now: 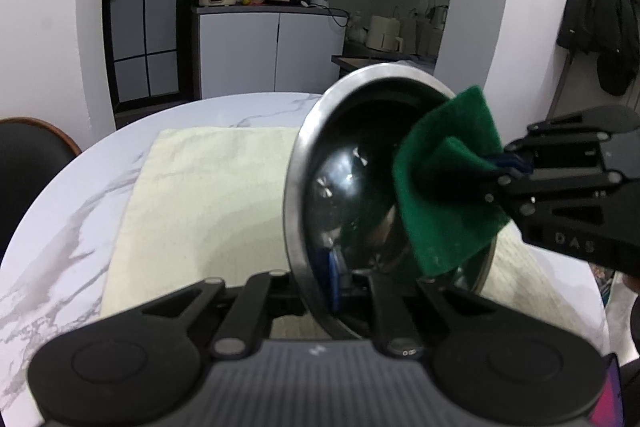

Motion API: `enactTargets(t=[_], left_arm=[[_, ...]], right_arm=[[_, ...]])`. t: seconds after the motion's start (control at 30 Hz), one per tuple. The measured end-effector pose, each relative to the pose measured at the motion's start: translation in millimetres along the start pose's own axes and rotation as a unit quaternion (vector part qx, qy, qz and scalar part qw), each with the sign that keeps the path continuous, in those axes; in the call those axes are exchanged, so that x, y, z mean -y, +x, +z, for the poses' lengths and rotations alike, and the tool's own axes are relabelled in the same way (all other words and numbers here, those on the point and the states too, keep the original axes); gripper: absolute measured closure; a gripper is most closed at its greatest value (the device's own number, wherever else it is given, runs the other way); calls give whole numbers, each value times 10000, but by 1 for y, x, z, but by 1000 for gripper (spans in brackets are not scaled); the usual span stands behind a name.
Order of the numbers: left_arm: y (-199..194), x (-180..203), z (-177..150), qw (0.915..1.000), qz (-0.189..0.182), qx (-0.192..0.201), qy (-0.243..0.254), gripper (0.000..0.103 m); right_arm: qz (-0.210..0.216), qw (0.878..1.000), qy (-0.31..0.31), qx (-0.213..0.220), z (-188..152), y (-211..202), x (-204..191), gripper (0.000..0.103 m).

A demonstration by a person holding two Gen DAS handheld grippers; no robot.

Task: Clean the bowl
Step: 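Scrub the bowl interior with the pad in the right gripper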

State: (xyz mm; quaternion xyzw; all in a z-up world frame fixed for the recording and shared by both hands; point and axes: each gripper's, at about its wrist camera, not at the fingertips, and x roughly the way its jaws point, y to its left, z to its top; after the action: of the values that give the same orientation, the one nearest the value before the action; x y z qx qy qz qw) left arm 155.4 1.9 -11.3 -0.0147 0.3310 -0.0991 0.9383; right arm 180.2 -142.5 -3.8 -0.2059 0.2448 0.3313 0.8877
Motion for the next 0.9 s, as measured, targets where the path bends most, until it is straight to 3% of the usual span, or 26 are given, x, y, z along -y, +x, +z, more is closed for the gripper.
enactTargets(t=[0.3, 0.6, 0.8, 0.9], left_arm=[[3, 0, 1, 9999, -109, 1, -24, 91], [7, 7, 10, 9998, -187, 38, -102, 93], [12, 9, 7, 9996, -270, -46, -64, 92], [11, 9, 9, 9998, -216, -25, -24, 93]], right_arm=[[180, 9984, -286, -444, -11, 6, -19, 95], [995, 9929, -268, -592, -18, 14, -36, 95], [971, 9930, -354, -570, -24, 11, -37, 95], [689, 9947, -379, -663, -29, 10, -31, 94]])
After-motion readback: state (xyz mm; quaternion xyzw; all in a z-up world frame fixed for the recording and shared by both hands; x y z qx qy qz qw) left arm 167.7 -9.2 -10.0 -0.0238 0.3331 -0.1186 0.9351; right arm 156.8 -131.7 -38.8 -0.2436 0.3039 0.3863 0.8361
